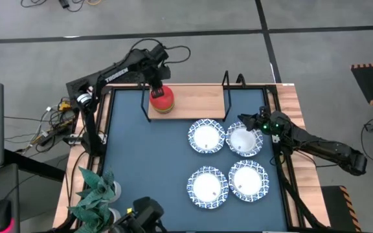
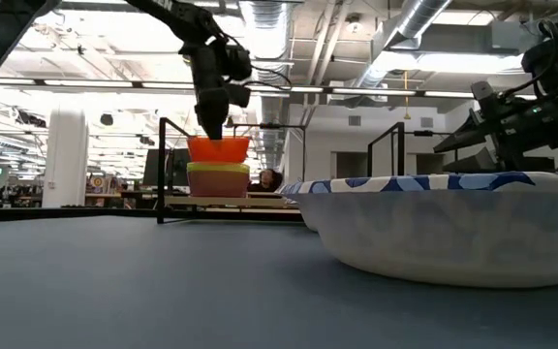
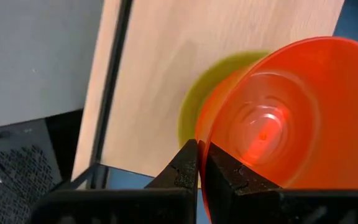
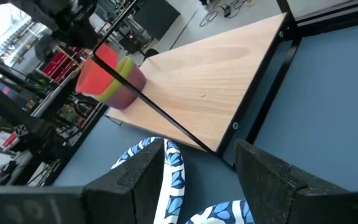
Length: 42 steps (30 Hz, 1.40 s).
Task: Place and stack bowls onto a shelf
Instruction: Stack the orange transparent bowl into the yellow transparent bowl on the shelf
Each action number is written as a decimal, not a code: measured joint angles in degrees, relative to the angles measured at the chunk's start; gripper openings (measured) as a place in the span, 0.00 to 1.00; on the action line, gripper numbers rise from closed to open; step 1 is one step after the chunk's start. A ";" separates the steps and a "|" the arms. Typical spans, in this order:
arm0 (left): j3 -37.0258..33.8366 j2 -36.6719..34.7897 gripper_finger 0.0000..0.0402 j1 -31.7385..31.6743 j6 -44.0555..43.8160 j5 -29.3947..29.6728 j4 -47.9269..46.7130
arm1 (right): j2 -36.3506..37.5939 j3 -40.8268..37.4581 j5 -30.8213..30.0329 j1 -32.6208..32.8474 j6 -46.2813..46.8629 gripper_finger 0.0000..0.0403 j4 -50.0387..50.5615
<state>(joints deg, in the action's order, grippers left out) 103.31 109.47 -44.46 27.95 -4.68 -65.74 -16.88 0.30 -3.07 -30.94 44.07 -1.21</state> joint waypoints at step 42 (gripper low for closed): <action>2.94 0.42 0.33 -0.57 4.58 1.94 5.08 | -0.01 0.00 0.07 -0.02 -0.02 0.55 -0.02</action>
<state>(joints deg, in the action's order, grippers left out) 106.25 109.89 -45.04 32.52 -2.74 -60.66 -16.88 0.30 -3.01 -30.96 44.05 -1.23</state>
